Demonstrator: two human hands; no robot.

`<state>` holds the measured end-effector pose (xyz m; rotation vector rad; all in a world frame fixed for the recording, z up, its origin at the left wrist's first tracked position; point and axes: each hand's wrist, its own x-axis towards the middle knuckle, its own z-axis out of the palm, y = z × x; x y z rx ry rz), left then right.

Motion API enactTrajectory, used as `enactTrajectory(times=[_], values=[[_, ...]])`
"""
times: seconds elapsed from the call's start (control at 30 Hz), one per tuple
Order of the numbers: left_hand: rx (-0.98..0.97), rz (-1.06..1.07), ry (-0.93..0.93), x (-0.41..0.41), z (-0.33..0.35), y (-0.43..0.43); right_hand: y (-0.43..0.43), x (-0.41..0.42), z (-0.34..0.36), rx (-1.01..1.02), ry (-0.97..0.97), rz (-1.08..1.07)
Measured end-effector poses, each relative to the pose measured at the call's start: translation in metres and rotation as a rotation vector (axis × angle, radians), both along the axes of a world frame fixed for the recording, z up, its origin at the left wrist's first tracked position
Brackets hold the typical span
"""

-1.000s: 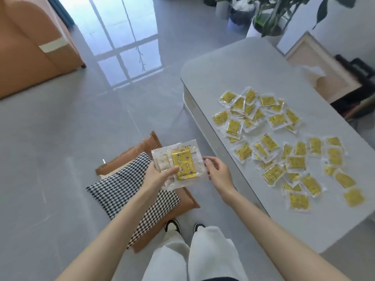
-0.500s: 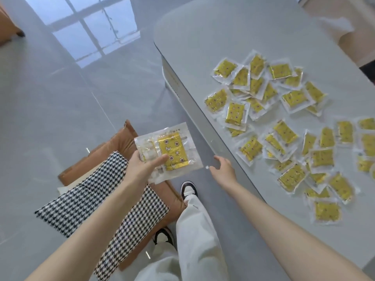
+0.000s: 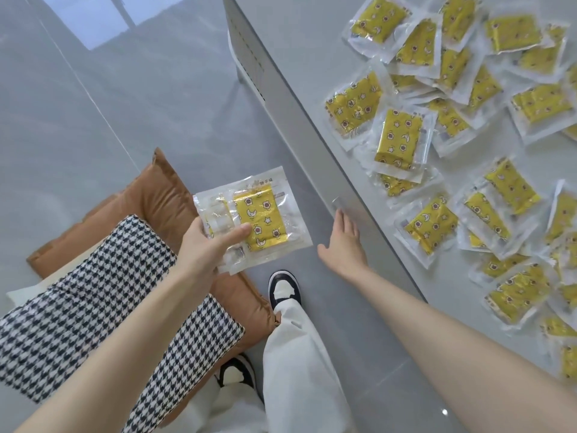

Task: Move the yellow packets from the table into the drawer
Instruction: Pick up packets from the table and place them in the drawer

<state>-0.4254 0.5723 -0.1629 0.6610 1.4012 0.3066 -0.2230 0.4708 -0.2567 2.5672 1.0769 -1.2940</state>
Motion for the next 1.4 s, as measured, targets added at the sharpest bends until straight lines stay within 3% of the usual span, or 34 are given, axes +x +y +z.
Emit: enactTrajectory(times=[0.37, 0.93, 1.1, 1.27, 1.33, 1.4], values=[[0.014, -0.007, -0.029, -0.012, 0.002, -0.004, -0.008, -0.030, 0.011, -0.052, 0.058, 0.146], [0.064, -0.013, 0.010, -0.119, 0.027, -0.038, -0.036, -0.160, 0.007, -0.021, 0.259, 0.219], [0.084, -0.035, 0.044, -0.128, 0.038, -0.039, -0.046, -0.180, 0.034, 0.197, 0.397, -0.019], [0.123, -0.164, 0.083, -0.102, 0.055, -0.033, -0.051, -0.159, 0.085, 0.507, 0.665, -0.817], [0.151, -0.263, 0.109, -0.085, 0.058, -0.033, -0.053, -0.143, 0.102, 0.554, 0.783, -1.011], [0.194, -0.365, 0.140, -0.062, 0.059, -0.036, -0.059, -0.125, 0.112, 0.559, 0.876, -1.058]])
